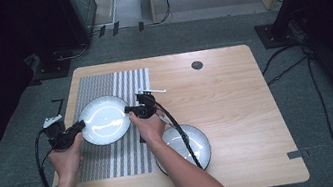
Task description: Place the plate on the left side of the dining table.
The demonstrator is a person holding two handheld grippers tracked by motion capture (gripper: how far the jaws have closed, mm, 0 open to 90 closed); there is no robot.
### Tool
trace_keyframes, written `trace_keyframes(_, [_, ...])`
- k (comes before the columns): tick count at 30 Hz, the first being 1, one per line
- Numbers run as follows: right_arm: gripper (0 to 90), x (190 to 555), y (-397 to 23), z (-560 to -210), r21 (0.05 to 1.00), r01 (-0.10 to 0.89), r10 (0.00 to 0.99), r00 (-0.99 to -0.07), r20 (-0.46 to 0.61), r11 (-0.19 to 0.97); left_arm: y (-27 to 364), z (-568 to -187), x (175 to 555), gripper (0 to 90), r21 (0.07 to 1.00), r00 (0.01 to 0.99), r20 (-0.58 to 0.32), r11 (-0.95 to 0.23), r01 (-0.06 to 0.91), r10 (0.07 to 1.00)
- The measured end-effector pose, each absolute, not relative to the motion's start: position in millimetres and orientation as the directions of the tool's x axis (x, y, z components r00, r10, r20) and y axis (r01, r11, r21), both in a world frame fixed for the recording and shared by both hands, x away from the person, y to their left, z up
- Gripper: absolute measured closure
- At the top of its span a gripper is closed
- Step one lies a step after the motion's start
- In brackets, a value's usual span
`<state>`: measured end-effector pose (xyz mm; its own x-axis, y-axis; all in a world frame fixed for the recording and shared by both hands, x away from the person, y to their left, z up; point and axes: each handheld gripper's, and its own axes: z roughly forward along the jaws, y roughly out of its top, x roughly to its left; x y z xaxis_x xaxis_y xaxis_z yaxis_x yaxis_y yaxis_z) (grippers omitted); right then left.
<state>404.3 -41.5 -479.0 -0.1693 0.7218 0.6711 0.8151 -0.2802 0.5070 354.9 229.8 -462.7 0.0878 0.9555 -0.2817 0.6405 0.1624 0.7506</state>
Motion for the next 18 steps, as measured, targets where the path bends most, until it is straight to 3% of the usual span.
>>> trace_keyframes(18, [83.8, 440, -43, -501, 0.473, 0.838, 0.766, -0.110, 0.633, -0.271, 222, -485, 392, 82.8, 0.703, 0.054, -0.283, 0.168, 0.691, 0.958])
